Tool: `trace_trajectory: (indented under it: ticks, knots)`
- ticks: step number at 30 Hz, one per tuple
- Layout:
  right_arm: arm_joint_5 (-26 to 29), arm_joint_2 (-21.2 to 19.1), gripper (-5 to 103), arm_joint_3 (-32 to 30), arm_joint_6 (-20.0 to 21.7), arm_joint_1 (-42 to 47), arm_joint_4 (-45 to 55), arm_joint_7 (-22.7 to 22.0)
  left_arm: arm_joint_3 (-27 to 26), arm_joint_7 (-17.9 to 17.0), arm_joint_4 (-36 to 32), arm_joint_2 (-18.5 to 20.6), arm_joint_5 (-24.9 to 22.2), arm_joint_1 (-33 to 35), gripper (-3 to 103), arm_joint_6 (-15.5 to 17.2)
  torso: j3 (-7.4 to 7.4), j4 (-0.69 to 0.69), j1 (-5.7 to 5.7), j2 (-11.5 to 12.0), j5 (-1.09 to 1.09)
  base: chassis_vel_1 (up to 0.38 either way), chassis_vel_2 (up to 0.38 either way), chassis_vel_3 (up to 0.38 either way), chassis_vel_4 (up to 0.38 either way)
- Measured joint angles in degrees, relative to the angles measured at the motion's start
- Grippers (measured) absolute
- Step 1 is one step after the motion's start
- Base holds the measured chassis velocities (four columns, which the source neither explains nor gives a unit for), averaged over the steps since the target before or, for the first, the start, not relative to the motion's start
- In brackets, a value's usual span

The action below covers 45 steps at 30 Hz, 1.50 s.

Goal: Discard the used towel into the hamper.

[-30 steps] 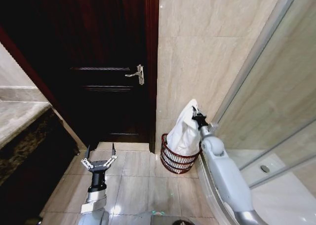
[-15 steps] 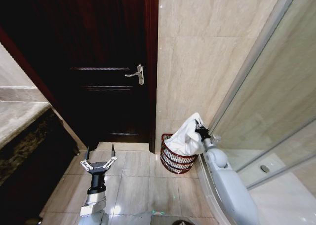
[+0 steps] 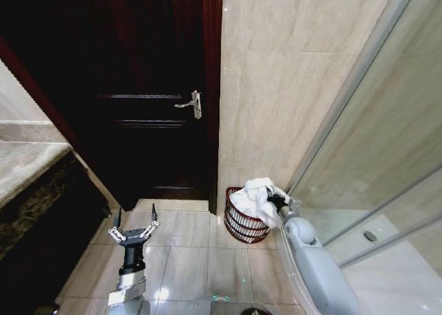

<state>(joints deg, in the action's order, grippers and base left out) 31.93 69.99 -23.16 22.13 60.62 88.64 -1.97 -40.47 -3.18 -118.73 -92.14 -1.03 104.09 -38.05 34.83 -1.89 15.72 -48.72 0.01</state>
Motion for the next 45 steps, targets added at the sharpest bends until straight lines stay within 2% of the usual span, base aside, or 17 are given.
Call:
trace_trajectory:
  ticks: [5,7,11,18,27,45]
  knots:
    - [2.51,-3.03,2,3.06,6.06,-2.68,-4.09,-0.59,-0.91,0.11,-0.85,0.00,-1.09,-0.72,100,2.26,0.00,0.00,0.00,0.00,0.01,0.000,0.000,0.000,0.000]
    - [2.70,-3.48,2,3.48,6.68,-3.17,-4.94,-0.45,-0.91,0.10,-0.86,0.00,-1.20,-0.76,100,2.45,0.00,0.00,0.00,0.00,0.00,0.000,0.000,0.000,0.000]
    - [2.90,-5.20,2,5.77,9.88,-7.15,-10.72,2.70,-0.84,0.00,-0.72,0.00,-1.44,-0.68,100,2.75,0.00,0.01,0.00,0.01,0.00,0.000,0.000,0.000,0.000]
    - [2.75,-4.23,2,8.42,12.69,-13.27,-17.04,5.32,-1.38,-0.39,0.28,0.00,-2.68,-0.48,100,2.38,0.00,0.00,0.00,0.01,0.00,0.000,0.000,0.000,0.000]
    - [-1.14,-1.79,2,9.66,13.35,-20.43,-26.83,10.24,-2.67,-0.43,0.44,0.00,-3.32,-0.68,100,2.22,0.00,0.01,0.00,0.01,-0.01,0.000,0.000,0.000,0.000]
    - [-6.31,3.08,2,9.90,11.86,-27.88,-42.63,14.73,-2.30,-0.76,-0.16,0.00,-2.12,-0.99,100,2.85,0.00,0.00,0.00,0.01,0.00,0.000,0.000,0.000,0.000]
